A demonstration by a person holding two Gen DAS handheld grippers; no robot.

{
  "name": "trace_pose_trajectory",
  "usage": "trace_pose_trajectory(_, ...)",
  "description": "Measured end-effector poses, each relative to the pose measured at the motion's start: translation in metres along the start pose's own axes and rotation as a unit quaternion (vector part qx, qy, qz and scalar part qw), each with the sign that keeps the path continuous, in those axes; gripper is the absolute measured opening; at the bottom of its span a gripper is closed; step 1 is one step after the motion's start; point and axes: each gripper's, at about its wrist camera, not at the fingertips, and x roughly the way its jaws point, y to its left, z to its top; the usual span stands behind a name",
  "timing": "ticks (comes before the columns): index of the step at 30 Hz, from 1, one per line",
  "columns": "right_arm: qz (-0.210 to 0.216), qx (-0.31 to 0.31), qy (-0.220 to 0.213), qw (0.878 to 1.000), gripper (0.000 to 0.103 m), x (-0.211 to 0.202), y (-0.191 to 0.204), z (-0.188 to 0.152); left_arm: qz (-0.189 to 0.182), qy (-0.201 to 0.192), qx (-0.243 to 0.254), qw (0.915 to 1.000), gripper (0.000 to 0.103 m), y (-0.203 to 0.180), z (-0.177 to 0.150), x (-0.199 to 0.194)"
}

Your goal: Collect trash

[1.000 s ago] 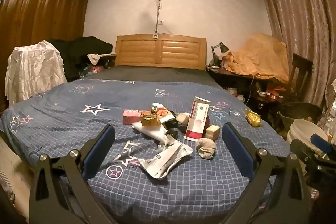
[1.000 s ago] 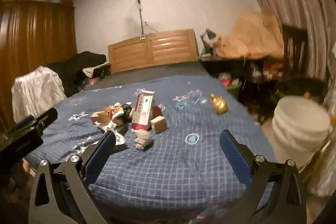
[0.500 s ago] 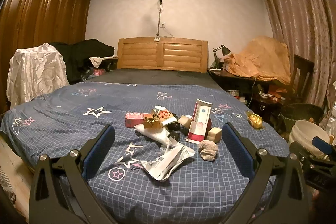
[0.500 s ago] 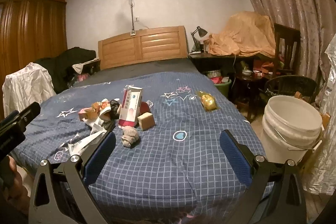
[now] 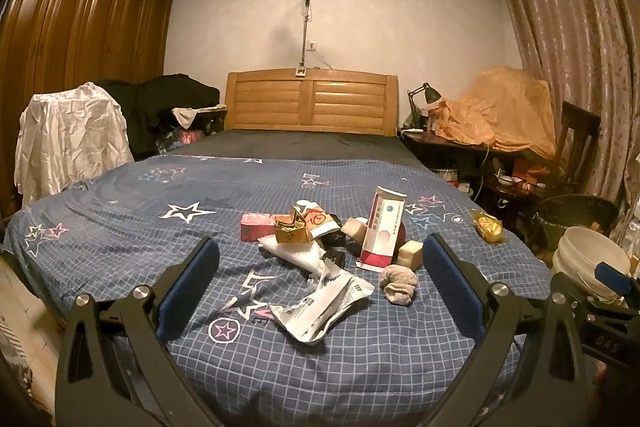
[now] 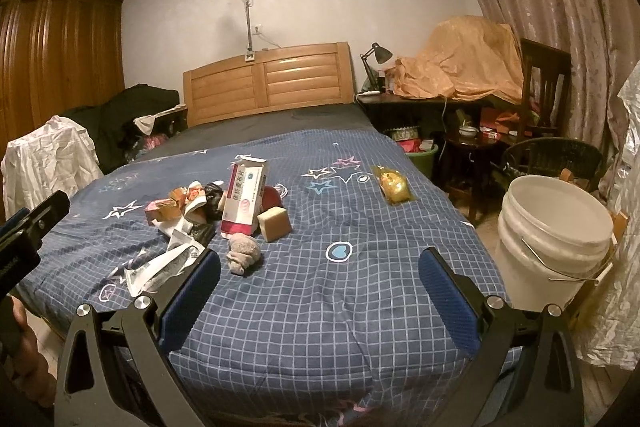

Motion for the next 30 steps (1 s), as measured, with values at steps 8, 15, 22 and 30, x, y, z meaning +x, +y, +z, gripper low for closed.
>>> trace_pose_trajectory(8,-0.003,0.001,0.008,1.000,0.099,0.004,-0.001,-0.002,0.001,0.001,-0.001,1.0000,0.098,0.001,-0.001,0.000)
trace_pose_trajectory(15,-0.005,0.001,0.011,1.000,0.099,0.006,0.000,-0.003,0.002,0.002,-0.001,1.0000,0.098,0.003,-0.001,0.000)
trace_pose_trajectory(22,-0.009,0.003,0.018,1.000,0.099,0.010,0.000,-0.004,0.004,0.004,-0.001,1.0000,0.098,0.005,-0.001,0.000)
trace_pose_trajectory(30,-0.010,0.004,0.023,1.000,0.099,0.013,0.001,-0.005,0.008,0.007,-0.001,0.9999,0.098,0.008,-0.003,0.002)
